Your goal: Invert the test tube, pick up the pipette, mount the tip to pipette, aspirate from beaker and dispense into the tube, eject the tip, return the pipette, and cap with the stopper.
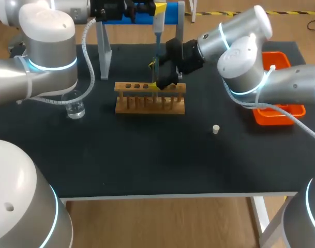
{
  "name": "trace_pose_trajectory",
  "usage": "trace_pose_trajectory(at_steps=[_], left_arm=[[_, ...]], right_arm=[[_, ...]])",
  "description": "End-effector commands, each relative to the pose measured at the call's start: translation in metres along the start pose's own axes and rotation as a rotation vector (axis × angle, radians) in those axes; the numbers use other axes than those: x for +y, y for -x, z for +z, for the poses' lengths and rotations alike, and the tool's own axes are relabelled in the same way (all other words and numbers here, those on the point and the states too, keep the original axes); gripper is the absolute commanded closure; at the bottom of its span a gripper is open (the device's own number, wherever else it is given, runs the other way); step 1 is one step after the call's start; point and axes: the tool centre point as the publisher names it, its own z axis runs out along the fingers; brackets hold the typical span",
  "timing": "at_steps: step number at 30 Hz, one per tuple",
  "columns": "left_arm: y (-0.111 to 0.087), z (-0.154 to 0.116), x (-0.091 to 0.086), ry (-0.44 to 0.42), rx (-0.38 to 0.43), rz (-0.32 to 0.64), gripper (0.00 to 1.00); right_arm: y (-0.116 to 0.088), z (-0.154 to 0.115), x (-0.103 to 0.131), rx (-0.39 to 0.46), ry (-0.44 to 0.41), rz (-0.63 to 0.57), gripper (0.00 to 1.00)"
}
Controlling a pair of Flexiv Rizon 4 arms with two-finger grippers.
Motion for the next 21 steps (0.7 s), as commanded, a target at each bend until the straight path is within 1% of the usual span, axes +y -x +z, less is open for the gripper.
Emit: trace_pose_trajectory(at_steps=[1, 21], left_arm=[[-0.002, 0.0, -0.004, 0.007, -0.006, 0.002, 1.0], [-0.008, 0.001, -0.024, 0.022, -0.021, 0.029, 1.0]], right_arm=[[0.0, -0.001, 0.0, 0.004, -0.004, 0.001, 0.0], [0.0, -0.001, 0.0, 0.004, -0.004, 0.001, 0.0]])
